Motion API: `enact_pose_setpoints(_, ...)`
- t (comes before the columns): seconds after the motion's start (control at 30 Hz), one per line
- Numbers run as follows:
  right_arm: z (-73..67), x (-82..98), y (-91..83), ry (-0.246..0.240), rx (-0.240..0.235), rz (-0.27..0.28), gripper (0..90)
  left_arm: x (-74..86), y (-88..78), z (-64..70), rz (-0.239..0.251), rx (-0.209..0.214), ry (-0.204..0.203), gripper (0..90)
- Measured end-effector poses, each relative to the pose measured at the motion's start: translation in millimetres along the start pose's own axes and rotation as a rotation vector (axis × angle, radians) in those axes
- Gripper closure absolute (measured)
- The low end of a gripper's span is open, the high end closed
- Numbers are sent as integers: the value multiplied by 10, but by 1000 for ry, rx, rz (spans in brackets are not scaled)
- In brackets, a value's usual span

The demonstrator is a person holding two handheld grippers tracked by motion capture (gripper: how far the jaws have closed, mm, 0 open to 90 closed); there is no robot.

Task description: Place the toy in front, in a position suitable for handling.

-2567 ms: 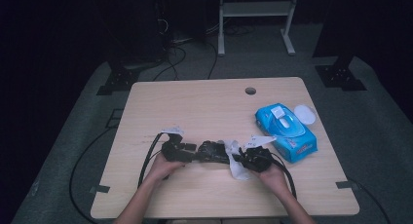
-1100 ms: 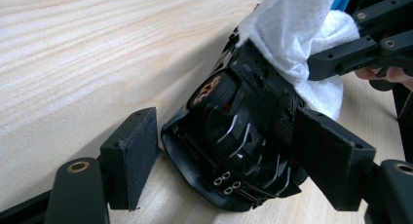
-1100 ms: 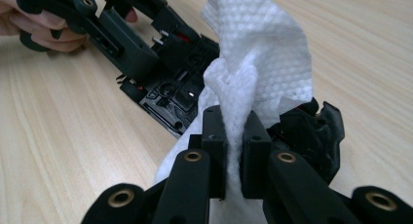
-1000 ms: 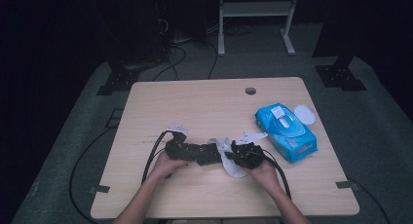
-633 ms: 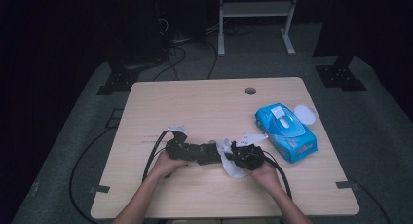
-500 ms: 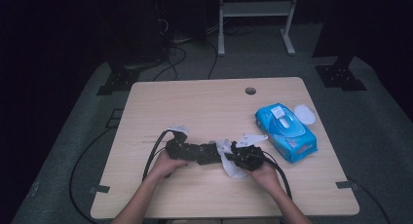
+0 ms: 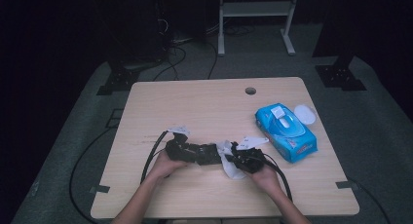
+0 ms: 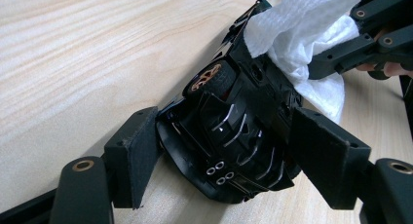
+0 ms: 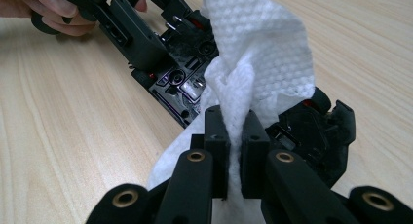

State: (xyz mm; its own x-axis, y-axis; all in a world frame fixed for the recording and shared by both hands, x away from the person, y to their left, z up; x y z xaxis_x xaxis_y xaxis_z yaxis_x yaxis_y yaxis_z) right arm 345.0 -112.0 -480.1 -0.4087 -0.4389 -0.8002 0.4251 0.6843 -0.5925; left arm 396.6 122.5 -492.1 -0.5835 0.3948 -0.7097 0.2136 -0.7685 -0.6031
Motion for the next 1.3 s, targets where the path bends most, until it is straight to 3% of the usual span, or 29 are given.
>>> enact_pose_setpoints(0.5, -7, -6, -75, 35, -17, -12, 847, 31, -31, 78, 32, -36, 78, 283)
enact_pose_setpoints(0.8, 125, -312, -215, 46, 19, 49, 846, 50, -48, 135, 48, -66, 128, 284)
enact_pose_setpoints(0.97, 174, -459, -90, 65, 12, 31, 842, 54, -61, 188, 51, -96, 184, 286)
enact_pose_setpoints(1.17, 219, -593, 125, 88, 4, 3, 842, 79, -72, 211, 65, -106, 209, 288)
enact_pose_setpoints(1.3, 211, -664, 206, 90, -35, -44, 838, 84, -78, 254, 70, -128, 242, 290)
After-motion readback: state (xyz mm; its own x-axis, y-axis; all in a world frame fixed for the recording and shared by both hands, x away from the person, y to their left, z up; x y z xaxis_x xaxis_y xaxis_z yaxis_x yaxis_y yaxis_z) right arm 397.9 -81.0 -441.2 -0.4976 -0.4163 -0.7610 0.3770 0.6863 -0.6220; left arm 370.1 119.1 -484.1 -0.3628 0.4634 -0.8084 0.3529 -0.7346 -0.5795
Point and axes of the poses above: each handheld gripper's, and its own axes: y roughly forward along the jaws, x roughly out of its underside, z roughly to its right, the point moved 3 cm from there along y, roughly forward along the jaws, and after that the axes turned 3 degrees about -x, right-handed, at the moved point
